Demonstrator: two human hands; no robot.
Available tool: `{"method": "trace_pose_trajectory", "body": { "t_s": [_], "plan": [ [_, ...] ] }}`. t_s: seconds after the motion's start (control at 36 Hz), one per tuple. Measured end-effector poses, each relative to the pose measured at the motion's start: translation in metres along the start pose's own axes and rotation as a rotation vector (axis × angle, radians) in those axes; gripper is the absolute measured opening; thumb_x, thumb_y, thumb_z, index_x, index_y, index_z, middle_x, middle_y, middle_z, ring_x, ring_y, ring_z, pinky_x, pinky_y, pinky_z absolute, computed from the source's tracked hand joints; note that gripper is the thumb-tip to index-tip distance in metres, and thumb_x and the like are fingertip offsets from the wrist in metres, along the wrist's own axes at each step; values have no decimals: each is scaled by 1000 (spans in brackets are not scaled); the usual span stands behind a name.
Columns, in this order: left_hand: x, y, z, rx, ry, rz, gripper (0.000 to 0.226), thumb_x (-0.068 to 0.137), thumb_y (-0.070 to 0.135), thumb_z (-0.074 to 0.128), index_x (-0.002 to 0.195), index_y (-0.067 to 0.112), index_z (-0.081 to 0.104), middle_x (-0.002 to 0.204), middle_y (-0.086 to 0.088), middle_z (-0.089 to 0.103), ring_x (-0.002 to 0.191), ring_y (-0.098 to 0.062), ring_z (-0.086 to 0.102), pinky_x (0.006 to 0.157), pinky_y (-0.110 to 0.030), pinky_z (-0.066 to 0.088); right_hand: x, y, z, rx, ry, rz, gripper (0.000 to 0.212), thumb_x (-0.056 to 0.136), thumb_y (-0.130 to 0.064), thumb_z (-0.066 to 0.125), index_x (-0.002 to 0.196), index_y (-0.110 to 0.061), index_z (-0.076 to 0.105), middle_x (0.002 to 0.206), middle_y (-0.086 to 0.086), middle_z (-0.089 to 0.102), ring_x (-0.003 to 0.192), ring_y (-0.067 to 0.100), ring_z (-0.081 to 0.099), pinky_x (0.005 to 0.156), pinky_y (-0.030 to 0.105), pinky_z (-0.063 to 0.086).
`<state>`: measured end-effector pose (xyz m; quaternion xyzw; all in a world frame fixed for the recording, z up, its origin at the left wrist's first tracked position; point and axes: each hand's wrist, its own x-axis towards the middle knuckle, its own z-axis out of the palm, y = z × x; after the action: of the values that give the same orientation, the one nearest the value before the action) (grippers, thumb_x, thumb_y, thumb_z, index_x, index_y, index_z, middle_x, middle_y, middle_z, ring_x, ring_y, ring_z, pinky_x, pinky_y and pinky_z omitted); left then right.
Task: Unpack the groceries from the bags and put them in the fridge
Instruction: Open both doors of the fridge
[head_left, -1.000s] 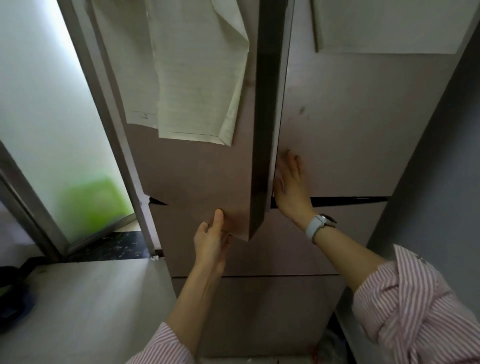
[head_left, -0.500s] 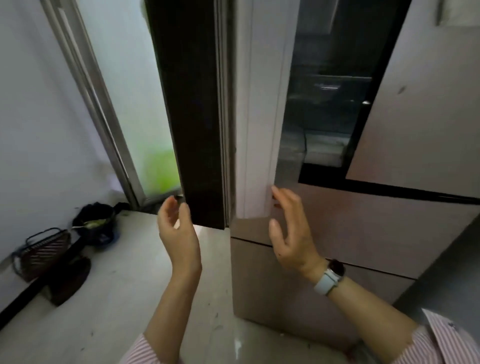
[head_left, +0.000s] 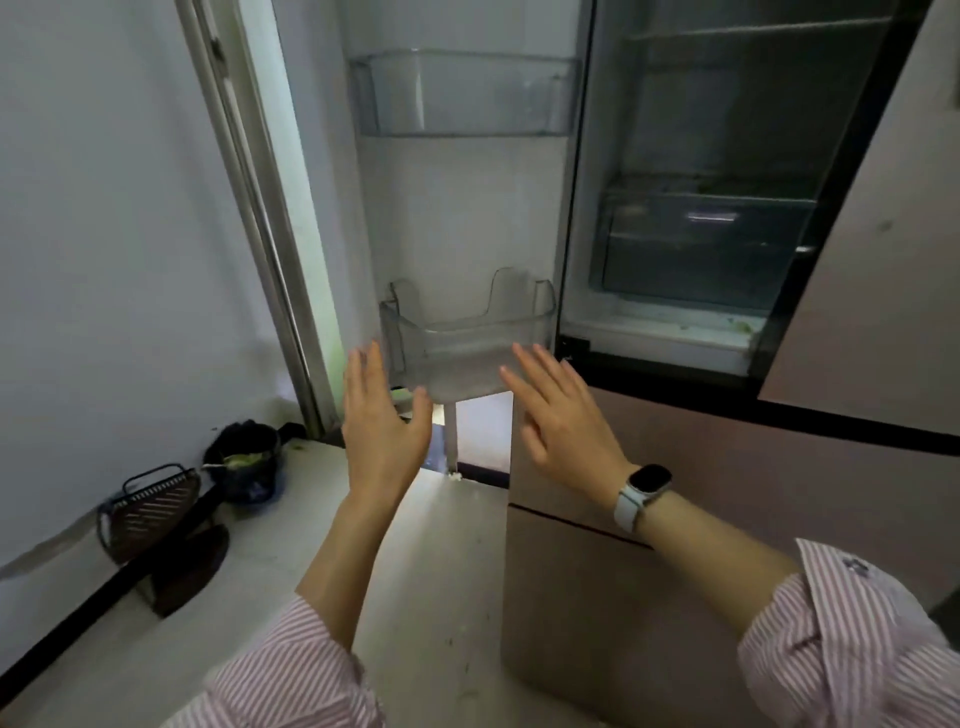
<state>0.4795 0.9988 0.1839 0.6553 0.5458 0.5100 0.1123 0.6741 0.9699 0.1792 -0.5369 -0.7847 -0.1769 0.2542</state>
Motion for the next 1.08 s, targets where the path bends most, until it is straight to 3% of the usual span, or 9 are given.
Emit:
{"method": "trace_pose_trajectory", "body": {
  "t_s": [0.08,0.17,0.28,0.44,0.53,0.69,0.83,0.94,1.08],
  "plan": [
    [-11,15,10,37,26,49,65,86,31,46,145,14,26,154,-11,18,142,-27,17,111,-44,22,-3,18,-7,-44,-22,18,55,81,-18,34,134,-12,43,146,13,37,138,27,27,112,47,22],
    [-32,36,33,50,59,273,53,83,26,46,135,13,39,141,-16,39,131,-31,35,104,-45,31,-10,52,-21,-158,-42,40,54,76,-13,56,129,-11,50,140,13,45,133,30,37,109,51,25],
    [-50,70,76,30,-110,535,51,79,23,49,130,15,43,133,-12,50,123,-24,42,98,-37,34,-23,120,-53,-441,-195,95,58,62,-17,76,117,-10,60,127,16,57,123,33,50,101,61,32],
    [-34,115,137,19,-290,524,50,79,25,42,126,10,49,130,-14,52,119,-30,50,92,-45,46,-42,219,-114,-839,-382,187,48,70,-24,70,114,-6,64,129,17,56,129,31,44,108,63,10],
    [-30,135,169,-11,-344,490,52,83,29,37,130,8,47,132,-14,50,120,-30,49,95,-48,44,-46,248,-125,-915,-405,82,47,66,-19,70,111,-6,66,122,15,61,127,29,47,108,62,2],
    [-46,155,217,-133,-426,395,53,91,20,49,141,12,34,145,-8,35,133,-21,32,110,-38,31,-52,256,-123,-976,-310,-53,37,72,-20,61,106,-6,67,114,15,65,119,30,54,106,63,7],
    [-63,159,231,-237,-495,381,59,92,24,52,144,19,25,150,0,25,137,-9,21,110,-23,19,-77,247,-132,-939,-220,-118,38,82,-27,52,113,-10,64,123,12,61,125,28,48,108,63,11],
    [-75,172,237,-291,-543,483,67,92,36,50,146,29,11,154,9,12,138,0,6,114,-26,15,-123,229,-147,-835,-65,-176,37,89,-29,42,111,-9,64,124,12,61,127,28,46,107,61,21],
    [-101,205,240,-312,-601,731,78,87,54,41,145,34,-7,156,10,-9,144,-7,-3,114,-31,10,-191,214,-170,-730,165,-163,32,90,-27,42,116,-12,53,130,8,47,132,23,33,111,58,17]
  ]
}}
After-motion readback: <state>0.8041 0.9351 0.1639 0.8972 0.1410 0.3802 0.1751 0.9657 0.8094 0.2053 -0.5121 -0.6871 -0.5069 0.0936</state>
